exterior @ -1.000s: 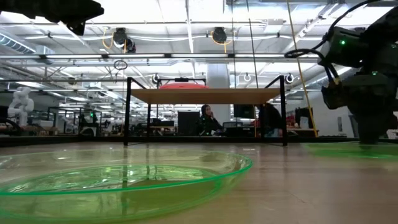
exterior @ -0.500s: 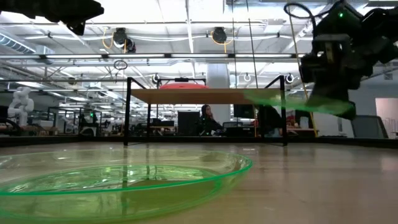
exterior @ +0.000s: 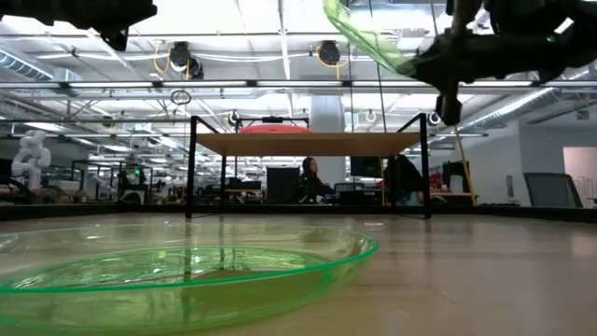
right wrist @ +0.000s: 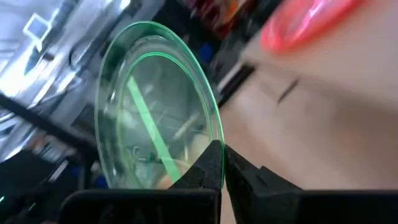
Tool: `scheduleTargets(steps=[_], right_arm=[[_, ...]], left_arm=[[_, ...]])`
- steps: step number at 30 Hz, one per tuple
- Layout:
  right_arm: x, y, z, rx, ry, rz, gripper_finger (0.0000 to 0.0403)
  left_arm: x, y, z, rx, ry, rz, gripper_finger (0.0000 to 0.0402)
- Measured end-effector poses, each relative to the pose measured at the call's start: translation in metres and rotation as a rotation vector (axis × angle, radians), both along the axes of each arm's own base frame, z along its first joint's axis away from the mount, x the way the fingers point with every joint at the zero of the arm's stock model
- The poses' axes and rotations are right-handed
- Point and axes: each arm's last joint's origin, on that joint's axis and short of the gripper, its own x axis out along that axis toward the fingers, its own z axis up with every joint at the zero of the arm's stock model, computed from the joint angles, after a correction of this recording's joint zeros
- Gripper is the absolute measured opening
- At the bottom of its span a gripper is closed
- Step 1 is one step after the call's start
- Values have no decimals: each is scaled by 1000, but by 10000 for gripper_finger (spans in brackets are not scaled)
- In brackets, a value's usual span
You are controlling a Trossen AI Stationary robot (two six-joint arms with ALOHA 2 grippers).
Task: Place and stack plates onto a shelf
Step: Put the top right green plate on the shelf
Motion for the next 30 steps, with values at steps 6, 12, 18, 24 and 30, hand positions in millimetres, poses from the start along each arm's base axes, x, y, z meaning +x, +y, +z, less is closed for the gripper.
scheduleTargets(steps=[6, 12, 18, 24, 30], right_arm=[[6, -27, 36, -130, 95, -169, 0], [15, -60, 64, -207, 294, -274, 0], [19, -93, 61, -188, 417, -350, 0], [20, -118, 40, -150, 512, -402, 0], [18, -135, 28, -131, 557, -440, 0]], left_arm=[[0, 0, 0, 0, 0, 0, 70], [0, 0, 0, 2, -1, 2, 70], [0, 0, 3, 47, -24, 6, 70], [0, 0, 6, 48, -57, 8, 70], [0, 0, 6, 51, -57, 7, 70]])
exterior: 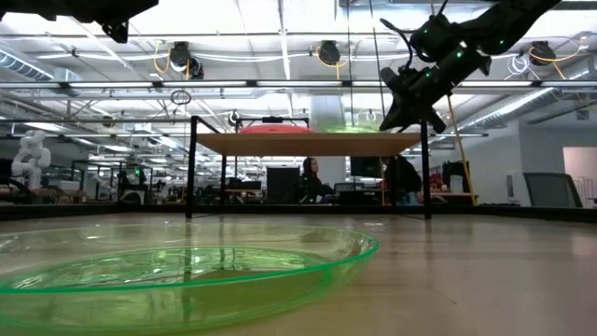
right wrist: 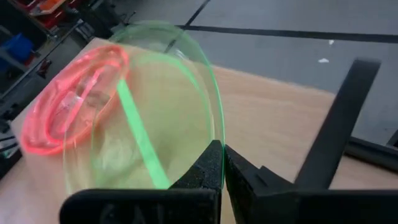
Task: Place and stack plates onto a shelf
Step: Put the top right green plate on the shelf
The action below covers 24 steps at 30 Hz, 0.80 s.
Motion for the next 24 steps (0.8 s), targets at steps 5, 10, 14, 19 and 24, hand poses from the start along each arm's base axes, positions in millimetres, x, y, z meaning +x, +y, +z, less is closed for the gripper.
scheduleTargets(steps=[5, 10, 14, 19, 24], right_arm=[[-4, -8, -3, -4, 17, -21, 0], [-5, -8, -1, -13, 9, -24, 0], [-5, -7, 1, -23, -6, -11, 0], [-5, -7, 1, -32, -4, 4, 17], [-5, -7, 1, -35, -7, 4, 61]], left_arm=[[0, 0, 0, 20, 0, 1, 70], [0, 0, 0, 19, 0, 1, 70], [0, 0, 0, 18, 1, 1, 70], [0, 0, 0, 18, 0, 1, 70], [0, 0, 0, 16, 0, 1, 70]])
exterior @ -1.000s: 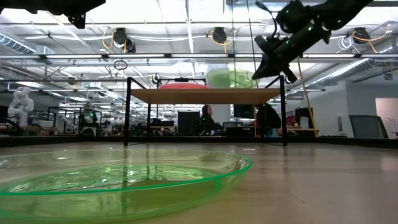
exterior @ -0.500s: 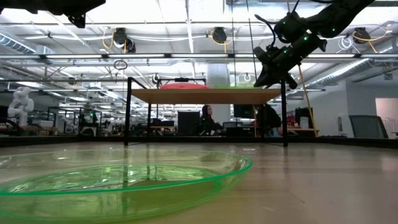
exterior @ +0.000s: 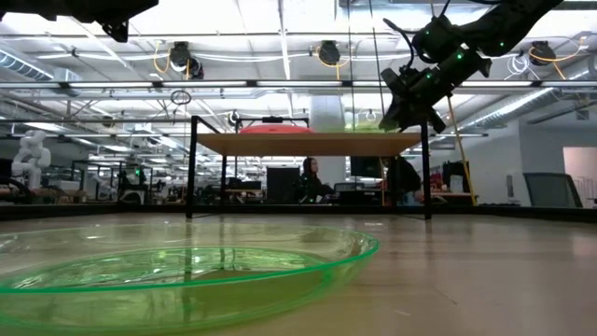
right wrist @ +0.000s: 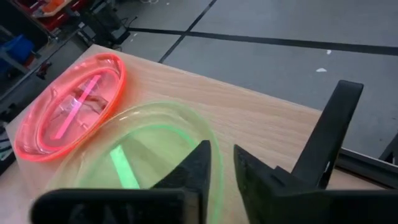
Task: Place and stack plates onto a shelf
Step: Put the top right green plate on the shelf, then stack the red plate on top of the green plate
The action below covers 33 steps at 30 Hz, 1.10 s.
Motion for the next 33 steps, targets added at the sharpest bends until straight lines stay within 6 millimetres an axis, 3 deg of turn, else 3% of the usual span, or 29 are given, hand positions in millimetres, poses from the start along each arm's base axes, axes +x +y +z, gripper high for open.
scheduleTargets(steps=[6, 12, 17, 22, 28, 33], right_arm=[[1, -1, 4, -46, -19, 14, 107], [-1, 6, 31, -217, -126, 136, 128], [-6, 33, 64, -397, -248, 329, 130], [-10, 71, 84, -527, -280, 478, 130], [-1, 108, 81, -513, -251, 676, 130], [19, 122, 55, -471, -45, 732, 130]], left_arm=[[0, 0, 0, 0, 0, 0, 70], [0, 0, 0, -15, 0, 0, 70], [0, 0, 0, -17, 0, -1, 70], [0, 0, 0, -18, 0, -1, 70], [5, -1, -2, -35, 22, -1, 70], [17, -4, -11, -37, 96, 0, 70]])
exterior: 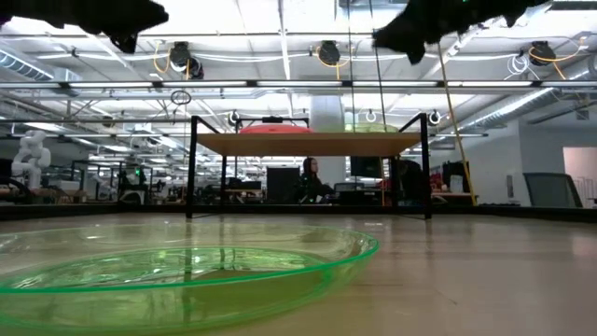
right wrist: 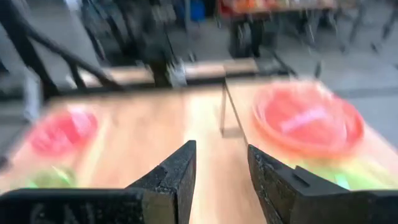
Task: Place and stack plates onto a shelf
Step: Stack the red plate on top of the green plate
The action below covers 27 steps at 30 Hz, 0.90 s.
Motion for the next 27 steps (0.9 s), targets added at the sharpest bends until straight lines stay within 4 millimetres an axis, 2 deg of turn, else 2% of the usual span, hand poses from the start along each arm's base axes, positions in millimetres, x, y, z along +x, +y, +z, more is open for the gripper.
scheduleTargets(steps=[8, 14, 20, 27], right_arm=[[36, 2, -44, -82, 249, -59, 130], [49, -5, -68, -107, 367, -102, 130], [53, -13, -79, -151, 430, -195, 130], [50, -22, -77, -139, 420, -254, 130]], left_arm=[[19, -4, -7, 4, 30, -2, 70], [23, -5, -7, 4, 20, -3, 70], [23, -5, -5, 0, 0, -3, 70], [23, -5, -5, 1, 1, -3, 70]])
